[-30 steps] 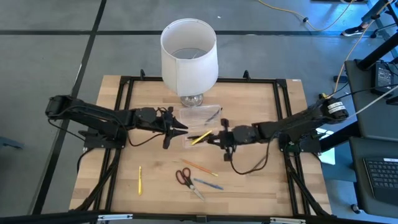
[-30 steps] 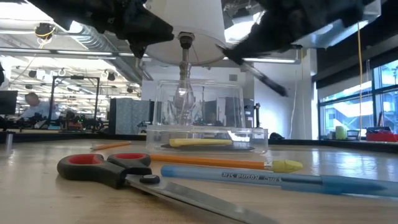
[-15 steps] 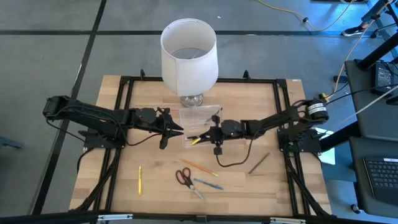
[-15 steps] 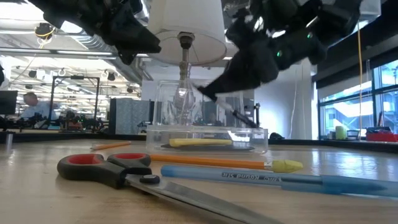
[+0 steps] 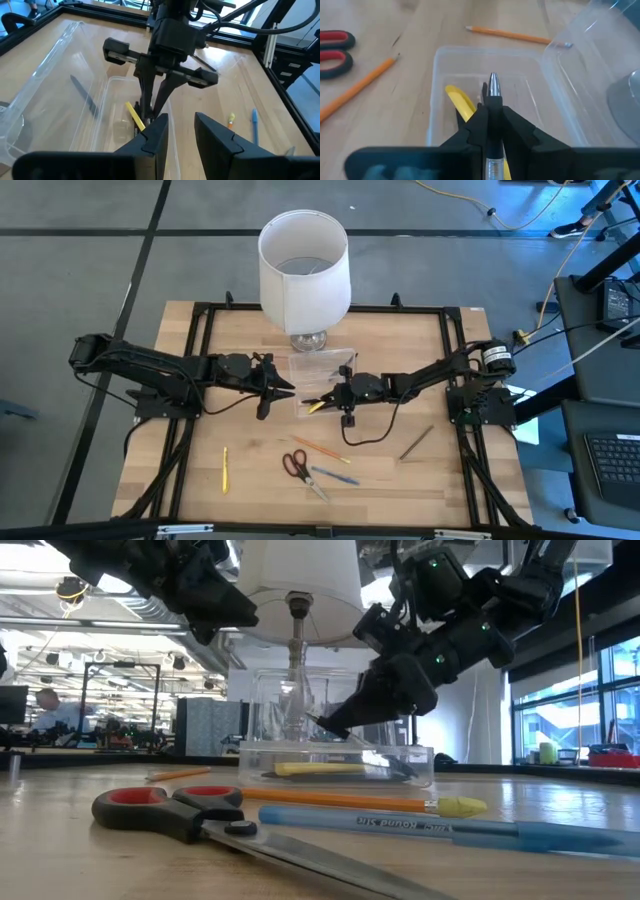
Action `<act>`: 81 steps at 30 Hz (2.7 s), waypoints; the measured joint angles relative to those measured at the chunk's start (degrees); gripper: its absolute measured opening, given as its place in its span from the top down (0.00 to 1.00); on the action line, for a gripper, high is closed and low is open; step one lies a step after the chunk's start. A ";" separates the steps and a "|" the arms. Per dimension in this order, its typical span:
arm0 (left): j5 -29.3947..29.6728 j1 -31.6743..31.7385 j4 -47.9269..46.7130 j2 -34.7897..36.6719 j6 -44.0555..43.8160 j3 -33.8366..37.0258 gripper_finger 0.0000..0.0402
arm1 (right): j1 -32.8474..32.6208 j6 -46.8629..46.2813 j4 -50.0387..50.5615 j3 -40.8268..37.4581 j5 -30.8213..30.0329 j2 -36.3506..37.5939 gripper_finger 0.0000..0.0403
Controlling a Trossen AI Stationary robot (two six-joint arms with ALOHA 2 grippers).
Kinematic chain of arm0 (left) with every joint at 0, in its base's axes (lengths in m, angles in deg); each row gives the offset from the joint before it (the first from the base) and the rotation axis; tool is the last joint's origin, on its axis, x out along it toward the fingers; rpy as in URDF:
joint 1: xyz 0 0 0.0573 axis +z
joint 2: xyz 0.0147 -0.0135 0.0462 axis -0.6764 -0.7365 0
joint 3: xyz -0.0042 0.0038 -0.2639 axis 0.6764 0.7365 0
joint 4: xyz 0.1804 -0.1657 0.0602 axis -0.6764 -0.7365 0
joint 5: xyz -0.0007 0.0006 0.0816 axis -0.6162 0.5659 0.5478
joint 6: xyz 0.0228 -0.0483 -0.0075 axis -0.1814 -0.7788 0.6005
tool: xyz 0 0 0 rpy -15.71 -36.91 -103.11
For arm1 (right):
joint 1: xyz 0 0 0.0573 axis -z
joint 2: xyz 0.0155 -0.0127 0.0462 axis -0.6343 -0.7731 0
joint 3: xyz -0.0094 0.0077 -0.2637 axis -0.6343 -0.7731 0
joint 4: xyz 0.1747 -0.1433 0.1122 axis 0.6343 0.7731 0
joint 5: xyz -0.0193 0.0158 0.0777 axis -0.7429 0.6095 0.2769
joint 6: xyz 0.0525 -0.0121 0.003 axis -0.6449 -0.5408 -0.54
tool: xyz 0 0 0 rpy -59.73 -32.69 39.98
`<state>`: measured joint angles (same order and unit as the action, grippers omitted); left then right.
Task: Pick & place school supplies into a supply box
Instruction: Put the black pen into the transparent supply box
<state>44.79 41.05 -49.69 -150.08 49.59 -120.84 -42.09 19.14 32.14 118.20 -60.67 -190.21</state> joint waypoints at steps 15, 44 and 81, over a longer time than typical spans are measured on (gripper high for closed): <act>-0.02 0.00 -2.77 0.00 -1.34 0.00 0.78 | -0.02 0.00 0.28 0.00 0.04 0.00 0.88; -0.06 0.00 -5.85 0.00 -1.38 0.00 0.78 | -0.04 0.23 1.44 0.00 0.00 1.52 0.66; -0.06 0.00 -8.77 -0.02 1.66 0.00 0.78 | 21.64 23.83 52.60 0.00 5.59 33.34 0.66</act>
<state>44.73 41.05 -58.46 -150.11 51.25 -120.84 -20.45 42.96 84.74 118.20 -55.08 -156.87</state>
